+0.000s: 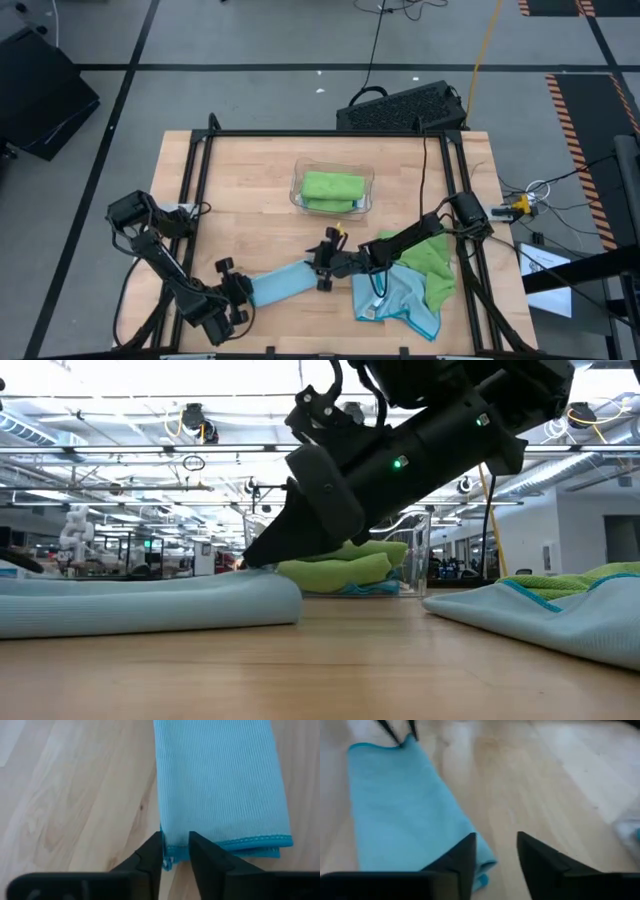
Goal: Fold microfiber towels
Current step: Stack the folded left blue microfiber cloth on top of the green microfiber cloth in the transparent bin
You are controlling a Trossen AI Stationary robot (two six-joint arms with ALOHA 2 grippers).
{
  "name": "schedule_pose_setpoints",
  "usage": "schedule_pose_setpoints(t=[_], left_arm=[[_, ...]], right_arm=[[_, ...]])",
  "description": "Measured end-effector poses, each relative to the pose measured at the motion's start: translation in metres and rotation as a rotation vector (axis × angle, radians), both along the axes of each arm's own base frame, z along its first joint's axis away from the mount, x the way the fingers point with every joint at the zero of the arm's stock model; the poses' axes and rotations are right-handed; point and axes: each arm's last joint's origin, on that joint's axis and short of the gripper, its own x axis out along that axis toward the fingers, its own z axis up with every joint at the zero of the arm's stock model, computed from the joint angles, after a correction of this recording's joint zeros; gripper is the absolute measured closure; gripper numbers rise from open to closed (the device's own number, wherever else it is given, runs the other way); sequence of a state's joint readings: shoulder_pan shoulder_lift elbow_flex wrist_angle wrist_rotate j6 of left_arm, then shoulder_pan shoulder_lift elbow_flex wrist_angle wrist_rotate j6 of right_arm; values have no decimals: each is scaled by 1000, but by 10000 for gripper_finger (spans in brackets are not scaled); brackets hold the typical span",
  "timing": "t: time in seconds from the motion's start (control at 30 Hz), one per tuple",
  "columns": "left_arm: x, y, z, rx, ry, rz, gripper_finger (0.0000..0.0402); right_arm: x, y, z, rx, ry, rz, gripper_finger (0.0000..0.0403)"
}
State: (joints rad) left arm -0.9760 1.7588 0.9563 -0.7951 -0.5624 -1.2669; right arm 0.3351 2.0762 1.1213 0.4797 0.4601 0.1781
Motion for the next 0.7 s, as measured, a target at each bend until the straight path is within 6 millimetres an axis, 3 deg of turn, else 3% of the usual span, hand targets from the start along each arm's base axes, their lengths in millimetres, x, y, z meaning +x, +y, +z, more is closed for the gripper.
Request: schedule_pose_setpoints(t=[0.17,0.3,0.47,0.7], left_arm=[[1,-3,11,-9,47,5,269],[2,-5,32,-39,-27,-2,265],[5,-8,44,17,-293,-15,279],[3,-5,15,-98,-279,11,313]], right_arm=[[-2,1,2,-30,1,-18,210],[-3,11,4,-9,-8,80,201],[0,13,8,47,-52,166,251],[11,-9,-12,142,-113,228,361]])
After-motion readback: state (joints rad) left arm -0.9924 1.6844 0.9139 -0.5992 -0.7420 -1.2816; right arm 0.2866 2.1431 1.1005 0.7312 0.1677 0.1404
